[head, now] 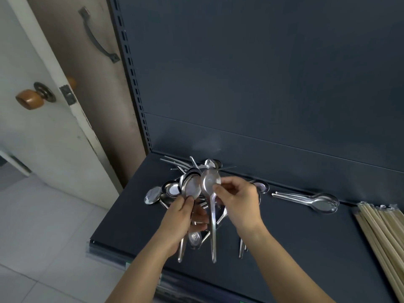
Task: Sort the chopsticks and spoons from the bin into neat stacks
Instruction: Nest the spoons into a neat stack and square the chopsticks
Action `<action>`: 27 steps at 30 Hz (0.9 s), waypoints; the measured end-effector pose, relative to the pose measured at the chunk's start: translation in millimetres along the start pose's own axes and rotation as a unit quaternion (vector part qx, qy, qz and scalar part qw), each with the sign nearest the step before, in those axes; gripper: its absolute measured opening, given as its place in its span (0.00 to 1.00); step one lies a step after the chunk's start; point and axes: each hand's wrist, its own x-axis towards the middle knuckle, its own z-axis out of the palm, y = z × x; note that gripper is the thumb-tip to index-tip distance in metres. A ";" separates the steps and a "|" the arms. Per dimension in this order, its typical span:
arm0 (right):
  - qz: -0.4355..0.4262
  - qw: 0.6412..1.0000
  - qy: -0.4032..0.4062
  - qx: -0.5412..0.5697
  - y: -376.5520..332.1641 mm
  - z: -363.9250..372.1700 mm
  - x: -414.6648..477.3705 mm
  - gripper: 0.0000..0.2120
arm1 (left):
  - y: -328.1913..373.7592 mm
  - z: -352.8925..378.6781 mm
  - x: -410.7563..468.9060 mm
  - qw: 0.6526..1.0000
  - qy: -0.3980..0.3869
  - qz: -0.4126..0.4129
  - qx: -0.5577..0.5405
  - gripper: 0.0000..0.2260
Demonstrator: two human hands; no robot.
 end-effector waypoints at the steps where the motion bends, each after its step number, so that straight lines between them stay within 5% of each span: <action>1: -0.011 1.000 0.001 -0.016 0.4 6.3 -2.3 0.10 | -0.5 -1.0 -2.8 1.000 -0.003 0.000 -0.003 0.12; 7: -0.020 0.997 -0.010 -0.075 4.3 41.0 -16.7 0.11 | -11.8 -14.7 -9.7 0.996 0.017 0.037 0.084 0.21; 14: -0.058 0.973 -0.103 -0.200 14.5 62.0 10.8 0.10 | -13.0 -58.6 -12.4 0.994 0.085 0.009 0.066 0.11; 21: -0.211 0.797 -0.280 -0.492 26.7 89.5 68.1 0.26 | -19.4 -103.9 -18.5 0.988 0.150 -0.012 0.032 0.09; 27: -0.240 0.679 -0.379 -0.580 14.3 113.8 82.9 0.30 | -21.7 -119.3 -24.2 0.988 0.152 -0.027 0.020 0.10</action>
